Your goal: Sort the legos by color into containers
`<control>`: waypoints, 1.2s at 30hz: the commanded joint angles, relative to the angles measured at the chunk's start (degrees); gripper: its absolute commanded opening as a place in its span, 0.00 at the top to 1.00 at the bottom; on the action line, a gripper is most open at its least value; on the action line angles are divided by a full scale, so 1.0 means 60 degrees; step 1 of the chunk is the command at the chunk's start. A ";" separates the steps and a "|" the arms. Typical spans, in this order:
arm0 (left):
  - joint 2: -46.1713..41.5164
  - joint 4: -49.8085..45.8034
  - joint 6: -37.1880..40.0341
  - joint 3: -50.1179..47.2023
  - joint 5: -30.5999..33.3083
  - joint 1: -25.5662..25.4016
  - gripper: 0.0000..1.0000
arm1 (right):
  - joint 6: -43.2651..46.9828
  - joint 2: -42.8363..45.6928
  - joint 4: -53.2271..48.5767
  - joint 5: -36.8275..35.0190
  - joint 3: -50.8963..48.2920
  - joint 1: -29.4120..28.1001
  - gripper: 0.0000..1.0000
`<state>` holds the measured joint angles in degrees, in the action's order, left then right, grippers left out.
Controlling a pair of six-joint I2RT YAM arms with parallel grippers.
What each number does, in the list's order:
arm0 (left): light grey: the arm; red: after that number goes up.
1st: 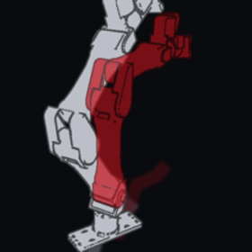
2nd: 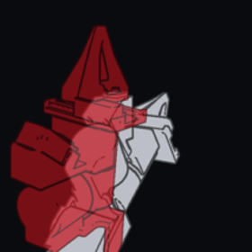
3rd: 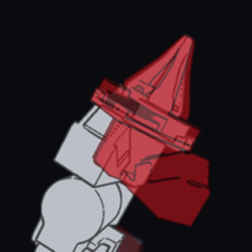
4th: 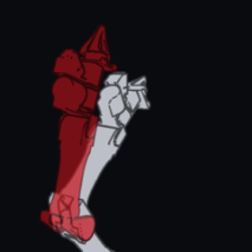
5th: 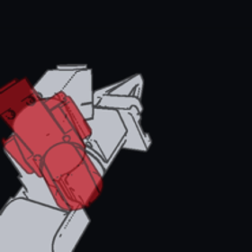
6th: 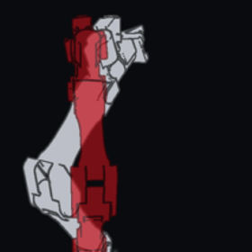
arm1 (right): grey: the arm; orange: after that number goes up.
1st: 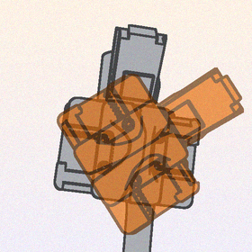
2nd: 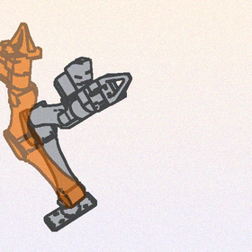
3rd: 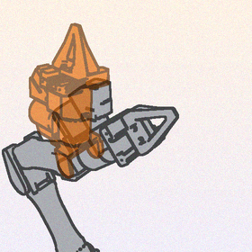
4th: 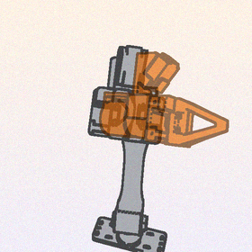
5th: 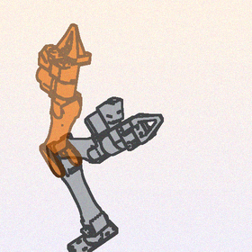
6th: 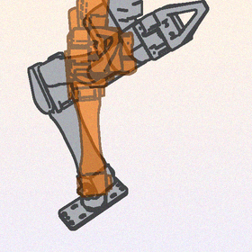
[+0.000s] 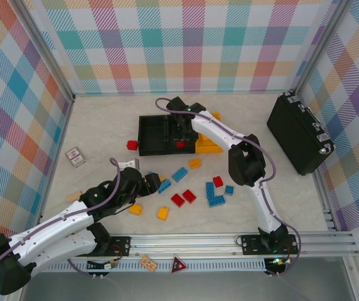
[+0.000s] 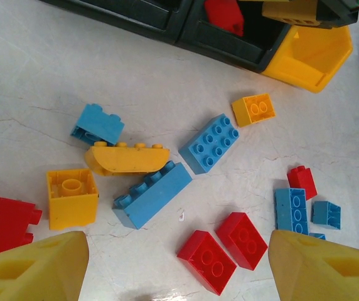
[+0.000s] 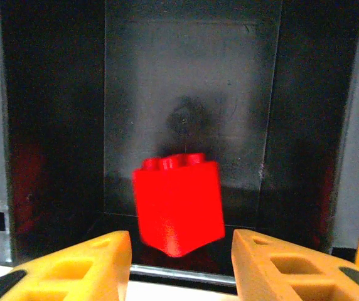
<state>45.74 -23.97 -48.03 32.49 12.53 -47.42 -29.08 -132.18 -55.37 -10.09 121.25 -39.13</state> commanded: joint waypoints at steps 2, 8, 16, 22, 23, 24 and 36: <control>-0.0158 -0.0241 -0.0125 -0.0142 -0.0066 0.0088 0.25 | 0.0055 0.0435 -0.0236 -0.0110 0.0127 -0.0080 0.53; -0.0138 -0.0057 -0.0049 -0.0186 -0.0224 0.0086 0.25 | 0.0145 0.1826 0.0497 -0.0077 -0.1328 -0.0143 0.53; 0.0385 0.0291 0.0412 0.0003 -0.0853 0.0073 0.25 | 0.0135 0.3688 0.1157 -0.0009 -0.3589 -0.0200 0.53; 0.1156 0.1223 0.0937 0.0015 -0.2080 0.0002 0.29 | 0.0057 0.5011 0.1517 0.0073 -0.5453 -0.0201 0.53; 0.1315 0.1255 0.1020 0.0059 -0.2241 -0.0056 0.28 | 0.0026 0.5210 0.1517 0.0104 -0.5726 -0.0201 0.52; 0.1476 0.1555 0.1095 0.0102 -0.2348 -0.0120 0.28 | 0.0001 0.5379 0.1514 0.0146 -0.5969 -0.0201 0.52; 0.2514 0.2031 0.1421 0.0350 -0.2340 -0.0798 0.26 | -0.0805 0.7112 0.1758 0.0231 -0.9273 -0.0205 0.47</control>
<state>60.55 -13.19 -40.69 33.21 -1.48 -51.46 -31.64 -90.91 -45.43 -9.41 68.45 -39.83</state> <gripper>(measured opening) 0.733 0.533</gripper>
